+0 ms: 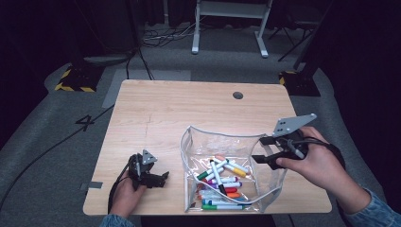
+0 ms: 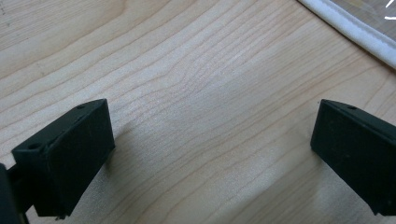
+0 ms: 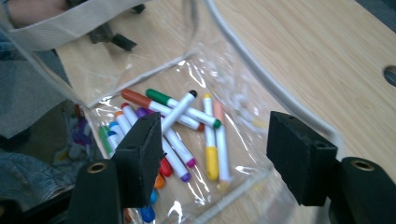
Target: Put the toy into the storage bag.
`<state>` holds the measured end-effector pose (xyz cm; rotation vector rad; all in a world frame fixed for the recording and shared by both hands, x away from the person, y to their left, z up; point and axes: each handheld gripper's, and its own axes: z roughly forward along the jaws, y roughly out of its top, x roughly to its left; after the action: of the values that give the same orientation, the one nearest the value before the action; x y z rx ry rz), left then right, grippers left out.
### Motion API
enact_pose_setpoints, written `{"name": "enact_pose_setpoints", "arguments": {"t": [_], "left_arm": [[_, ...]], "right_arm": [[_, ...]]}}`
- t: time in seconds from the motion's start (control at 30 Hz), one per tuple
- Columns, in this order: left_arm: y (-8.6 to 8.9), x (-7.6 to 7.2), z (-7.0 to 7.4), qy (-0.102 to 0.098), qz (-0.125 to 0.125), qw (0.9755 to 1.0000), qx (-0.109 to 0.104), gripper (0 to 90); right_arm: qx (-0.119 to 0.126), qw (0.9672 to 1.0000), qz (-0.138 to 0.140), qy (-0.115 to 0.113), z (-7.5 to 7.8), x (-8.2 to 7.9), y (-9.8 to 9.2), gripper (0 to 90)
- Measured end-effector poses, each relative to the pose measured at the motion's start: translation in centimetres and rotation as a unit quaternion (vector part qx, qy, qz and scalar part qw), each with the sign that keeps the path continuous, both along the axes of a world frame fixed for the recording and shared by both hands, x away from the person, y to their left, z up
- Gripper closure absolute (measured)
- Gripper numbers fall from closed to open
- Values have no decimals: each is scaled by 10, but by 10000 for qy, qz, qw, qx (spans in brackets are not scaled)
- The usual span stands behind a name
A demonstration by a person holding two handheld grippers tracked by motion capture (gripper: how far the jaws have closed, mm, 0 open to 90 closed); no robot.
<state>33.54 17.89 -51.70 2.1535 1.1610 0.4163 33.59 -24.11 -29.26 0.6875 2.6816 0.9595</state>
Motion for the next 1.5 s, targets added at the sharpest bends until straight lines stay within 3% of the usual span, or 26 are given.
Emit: {"name": "enact_pose_setpoints", "arguments": {"t": [0.23,0.53,0.67,0.83,0.93,1.07,1.33,1.5], "left_arm": [[0,-1,0,3,-3,10000,11,0],[0,-1,0,8,-1,10000,7,0],[0,-1,0,8,-2,10000,8,0],[0,-1,0,7,-1,10000,8,0],[0,-1,0,7,-1,10000,7,0],[0,-1,0,6,-1,10000,7,0],[0,-1,0,8,-2,10000,9,0],[0,-1,0,6,0,10000,6,0]], "right_arm": [[142,9983,-558,59,-6,5,-44,392],[442,9922,-1158,95,-17,8,-88,392],[852,9860,-1397,334,-35,11,-106,360],[1337,9802,-1441,238,-39,8,-119,408],[1202,9798,-1595,65,-38,5,-130,400],[1014,9777,-1835,151,-55,6,-145,397],[650,9718,-2220,458,-112,12,-166,376],[477,9703,-2296,591,-148,14,-171,366]]}}
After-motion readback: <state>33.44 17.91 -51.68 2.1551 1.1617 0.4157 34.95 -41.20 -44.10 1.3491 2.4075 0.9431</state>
